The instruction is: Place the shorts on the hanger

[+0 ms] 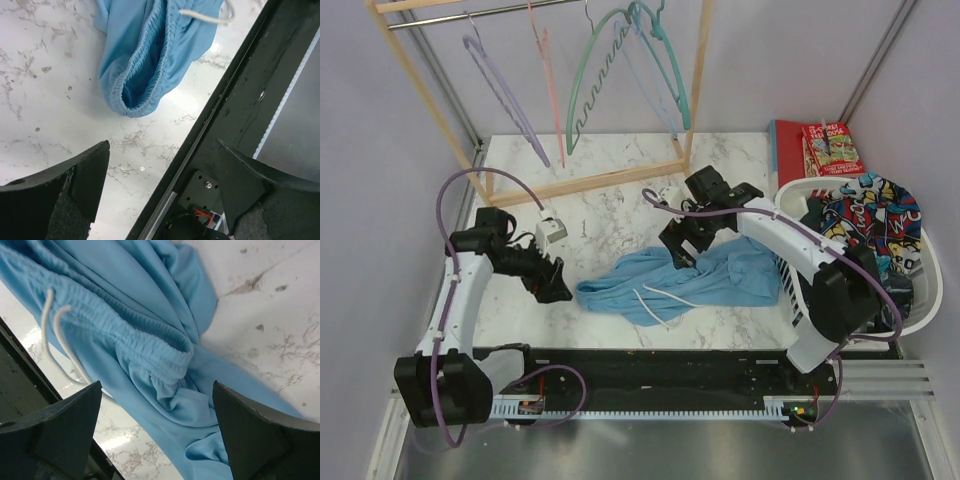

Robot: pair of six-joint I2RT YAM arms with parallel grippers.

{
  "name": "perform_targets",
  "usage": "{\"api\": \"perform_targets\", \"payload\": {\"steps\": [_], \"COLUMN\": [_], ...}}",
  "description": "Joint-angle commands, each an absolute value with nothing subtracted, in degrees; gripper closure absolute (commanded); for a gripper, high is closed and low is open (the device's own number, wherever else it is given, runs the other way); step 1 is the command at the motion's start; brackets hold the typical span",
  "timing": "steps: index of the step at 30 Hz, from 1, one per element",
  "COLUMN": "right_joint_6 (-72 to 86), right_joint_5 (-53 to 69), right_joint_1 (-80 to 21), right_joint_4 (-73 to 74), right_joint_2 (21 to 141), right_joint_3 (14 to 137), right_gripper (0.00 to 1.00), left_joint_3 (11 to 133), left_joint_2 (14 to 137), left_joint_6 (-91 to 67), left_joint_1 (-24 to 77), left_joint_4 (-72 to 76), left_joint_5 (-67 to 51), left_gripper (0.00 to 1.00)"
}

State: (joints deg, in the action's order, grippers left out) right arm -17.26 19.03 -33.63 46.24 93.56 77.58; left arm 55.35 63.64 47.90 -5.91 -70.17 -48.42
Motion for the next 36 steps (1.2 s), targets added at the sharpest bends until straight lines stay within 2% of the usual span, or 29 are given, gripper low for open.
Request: {"api": "perform_targets", "payload": {"steps": [1, 6, 11, 15, 18, 19, 20, 21, 22, 23, 24, 25, 26, 32, 36], "right_joint_6": [-21.9, -21.7, -21.1, -20.2, -20.0, -20.0, -19.8, -19.5, -19.4, -19.3, -19.5, -19.7, -19.8, -18.5, -16.7], "right_joint_5": [21.6, 22.7, 25.7, 28.4, 29.4, 29.7, 29.8, 29.7, 29.5, 29.1, 28.8, 28.6, 28.6, 27.4, 24.2], "right_joint_1": [-30.5, -29.5, -29.4, -29.4, -29.4, -29.4, -29.3, -29.4, -29.4, -29.3, -29.4, -29.3, -29.4, -29.4, -29.4], "right_joint_4": [47.3, 44.8, 44.2, 44.5, 44.4, 44.4, 44.5, 44.6, 44.9, 45.4, 47.1, 48.2, 50.9, 58.8, 60.1], "right_joint_2": [96.5, 101.1, 105.0, 107.8, 108.2, 107.6, 107.0, 106.4, 104.6, 103.7, 102.8, 101.0, 100.0, 92.8, 90.5], "right_joint_3": [75.9, 75.8, 78.0, 79.2, 78.3, 78.1, 77.9, 77.8, 77.9, 78.3, 78.7, 79.3, 80.8, 94.1, 107.9], "right_gripper": [0.02, 0.02, 0.05, 0.11, 0.22, 0.36, 0.45, 0.53, 0.71, 0.83, 0.93, 1.00, 1.00, 1.00, 1.00], "left_joint_3": [51.6, 45.0, 43.4, 42.9, 42.4, 42.2, 42.3, 42.4, 43.0, 43.4, 44.1, 46.1, 47.2, 60.9, 75.5], "left_joint_2": [64.1, 64.7, 67.8, 70.5, 71.1, 71.0, 70.9, 70.7, 69.8, 69.3, 68.6, 68.0, 65.6, 52.4, 52.2], "left_joint_6": [50.1, 46.1, 42.7, 39.8, 36.9, 36.1, 36.0, 35.9, 35.7, 35.9, 35.9, 35.6, 35.2, 29.5, 24.1], "left_joint_1": [1.3, 10.5, 14.0, 15.8, 16.3, 16.4, 16.4, 16.6, 16.5, 16.6, 16.6, 16.5, 16.6, 16.5, 16.5], "left_joint_4": [-61.5, -51.9, -46.5, -42.5, -38.9, -38.5, -38.5, -38.8, -39.6, -40.8, -44.3, -46.3, -48.1, -57.3, -59.1], "left_joint_5": [-41.3, -31.6, -28.5, -26.2, -25.5, -25.7, -26.6, -26.8, -26.7, -26.8, -26.8, -26.7, -27.0, -27.4, -23.4], "left_gripper": [0.10, 0.02, 0.01, 0.01, 0.03, 0.08, 0.25, 0.36, 0.47, 0.67, 0.77, 0.85, 0.97, 0.98, 0.98]}}
